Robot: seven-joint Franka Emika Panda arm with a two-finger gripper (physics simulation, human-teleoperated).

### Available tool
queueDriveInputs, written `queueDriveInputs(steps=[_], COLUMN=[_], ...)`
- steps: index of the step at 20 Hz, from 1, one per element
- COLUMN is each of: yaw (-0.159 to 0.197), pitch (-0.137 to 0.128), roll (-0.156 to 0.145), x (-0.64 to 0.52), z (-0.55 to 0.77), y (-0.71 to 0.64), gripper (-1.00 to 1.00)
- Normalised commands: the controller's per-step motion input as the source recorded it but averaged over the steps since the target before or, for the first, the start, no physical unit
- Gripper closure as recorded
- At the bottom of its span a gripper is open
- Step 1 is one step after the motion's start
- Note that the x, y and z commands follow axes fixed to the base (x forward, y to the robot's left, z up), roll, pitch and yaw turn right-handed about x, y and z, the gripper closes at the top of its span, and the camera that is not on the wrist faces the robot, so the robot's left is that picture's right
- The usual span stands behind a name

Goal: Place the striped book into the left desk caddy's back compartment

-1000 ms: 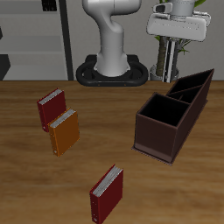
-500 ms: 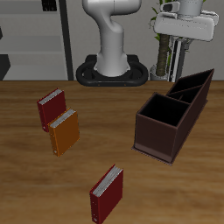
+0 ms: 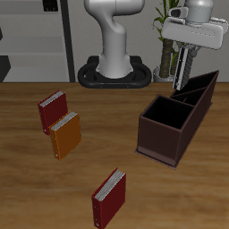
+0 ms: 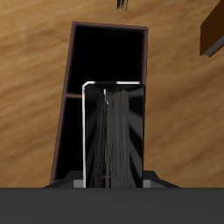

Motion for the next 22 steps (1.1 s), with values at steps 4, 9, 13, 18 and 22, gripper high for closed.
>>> queueDriveInputs(steps=[4, 9, 13, 18, 22], yaw=[-0.020, -0.023, -0.024, -0.024, 0.025], pitch=[0.008, 0.034, 0.011, 0.030, 0.014], roll=[0.022, 0.023, 0.015, 0.014, 0.039], x=[0.10, 0.06, 0.01, 0.01, 0.07], z=[-0.09, -0.11, -0.06, -0.12, -0.19], y=[0.20, 0.16, 0.07, 0.05, 0.14], gripper=[1.00, 1.00, 1.00, 1.00, 1.00])
